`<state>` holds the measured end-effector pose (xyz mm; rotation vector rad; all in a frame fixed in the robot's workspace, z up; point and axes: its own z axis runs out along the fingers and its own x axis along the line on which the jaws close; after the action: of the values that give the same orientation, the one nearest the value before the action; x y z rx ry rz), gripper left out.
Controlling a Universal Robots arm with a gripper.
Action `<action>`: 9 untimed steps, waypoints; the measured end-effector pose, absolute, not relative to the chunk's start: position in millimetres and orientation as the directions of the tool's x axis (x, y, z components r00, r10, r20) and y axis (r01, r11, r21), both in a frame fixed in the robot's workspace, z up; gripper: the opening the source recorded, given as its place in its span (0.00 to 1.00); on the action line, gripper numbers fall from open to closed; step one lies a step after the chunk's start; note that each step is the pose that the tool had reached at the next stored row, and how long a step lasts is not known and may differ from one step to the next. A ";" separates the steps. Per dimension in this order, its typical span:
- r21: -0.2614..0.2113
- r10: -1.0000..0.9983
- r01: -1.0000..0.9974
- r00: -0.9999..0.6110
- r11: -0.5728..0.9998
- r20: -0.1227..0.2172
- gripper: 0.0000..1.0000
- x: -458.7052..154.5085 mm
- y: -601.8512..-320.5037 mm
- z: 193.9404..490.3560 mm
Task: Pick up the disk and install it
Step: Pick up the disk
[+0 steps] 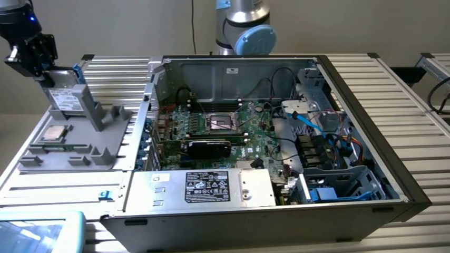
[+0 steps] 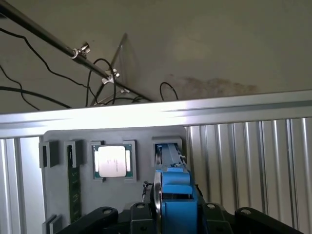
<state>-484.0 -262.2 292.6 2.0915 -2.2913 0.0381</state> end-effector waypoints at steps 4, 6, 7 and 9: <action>0.007 -0.995 -0.996 -0.091 0.091 0.047 0.38 -484.0 -262.2 292.5; 0.006 -0.995 -0.996 -0.091 0.091 0.047 0.38 -484.0 -262.2 292.5; 0.006 -0.995 -0.996 -0.091 0.091 0.047 0.38 -484.1 -262.2 292.4; 0.006 -0.995 -0.996 -0.091 0.091 0.047 0.38 -484.2 -262.2 292.1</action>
<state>-484.2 -262.2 292.1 2.0916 -2.2917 0.0429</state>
